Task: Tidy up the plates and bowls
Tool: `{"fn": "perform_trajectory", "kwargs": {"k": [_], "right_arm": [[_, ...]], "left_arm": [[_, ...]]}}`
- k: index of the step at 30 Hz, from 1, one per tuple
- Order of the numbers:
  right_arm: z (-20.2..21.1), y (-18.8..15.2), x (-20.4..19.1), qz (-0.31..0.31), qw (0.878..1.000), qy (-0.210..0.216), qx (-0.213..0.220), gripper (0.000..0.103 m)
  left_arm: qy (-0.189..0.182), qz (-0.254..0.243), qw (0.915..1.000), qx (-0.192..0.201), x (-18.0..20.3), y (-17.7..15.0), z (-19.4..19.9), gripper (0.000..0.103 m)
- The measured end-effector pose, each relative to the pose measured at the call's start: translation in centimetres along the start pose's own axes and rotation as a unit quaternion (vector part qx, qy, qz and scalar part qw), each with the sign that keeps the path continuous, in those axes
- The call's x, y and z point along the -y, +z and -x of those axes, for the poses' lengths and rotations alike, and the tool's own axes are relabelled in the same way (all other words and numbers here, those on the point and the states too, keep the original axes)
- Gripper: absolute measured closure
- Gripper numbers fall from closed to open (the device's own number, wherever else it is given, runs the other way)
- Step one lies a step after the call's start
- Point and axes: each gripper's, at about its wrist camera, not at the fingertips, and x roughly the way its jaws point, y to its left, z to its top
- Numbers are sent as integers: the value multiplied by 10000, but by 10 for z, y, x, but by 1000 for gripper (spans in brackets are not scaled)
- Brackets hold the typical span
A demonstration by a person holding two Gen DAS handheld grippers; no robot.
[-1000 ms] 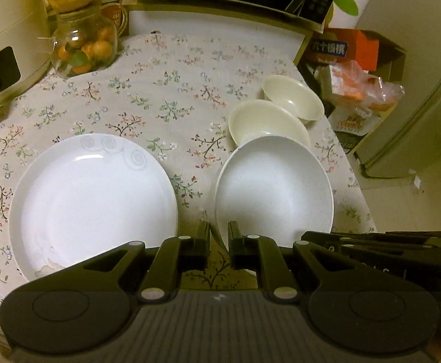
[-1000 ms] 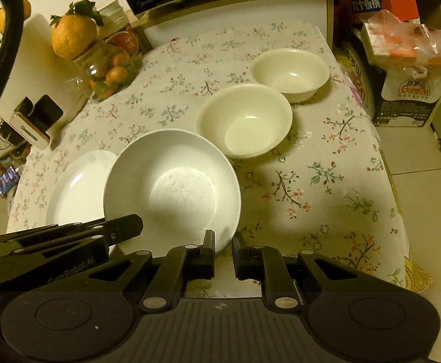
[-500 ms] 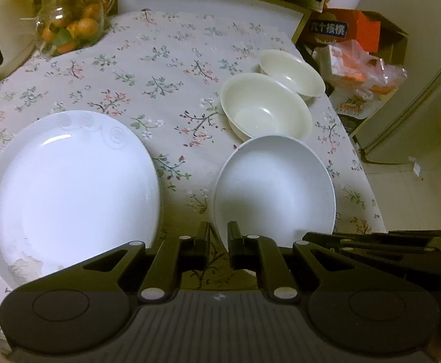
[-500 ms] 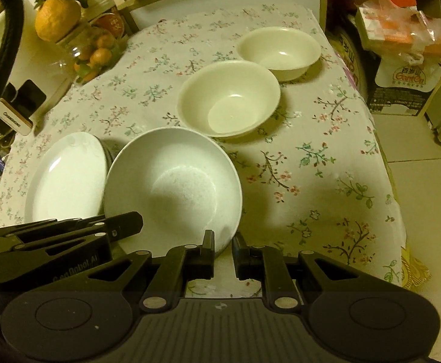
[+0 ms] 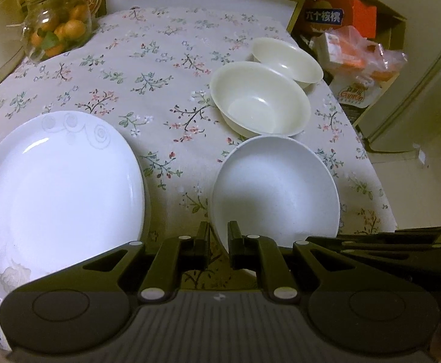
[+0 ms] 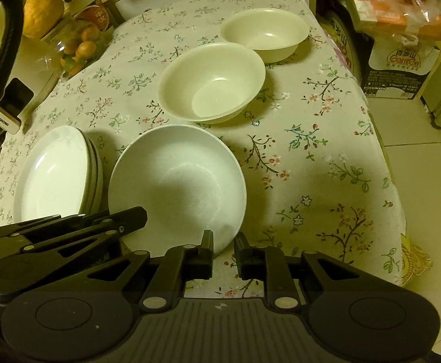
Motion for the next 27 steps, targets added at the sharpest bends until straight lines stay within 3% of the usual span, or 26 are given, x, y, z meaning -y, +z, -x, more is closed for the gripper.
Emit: {"fn": "perform_trajectory", "kwargs": {"k": [8, 12, 17, 27], "right_arm": [[0, 3, 4, -107, 9999, 79, -22, 82], [3, 4, 1, -80, 9999, 89, 41, 81], [7, 6, -1, -10, 9999, 87, 126, 75], [20, 11, 6, -156, 9991, 105, 375, 64]], "left_arm": [[-91, 75, 9999, -37, -1, 2, -1, 90], [-109, 131, 9999, 0, -3, 4, 2, 81], [-100, 226, 9997, 39, -8, 9, 5, 79], [-177, 226, 9993, 234, -13, 16, 25, 63]]}}
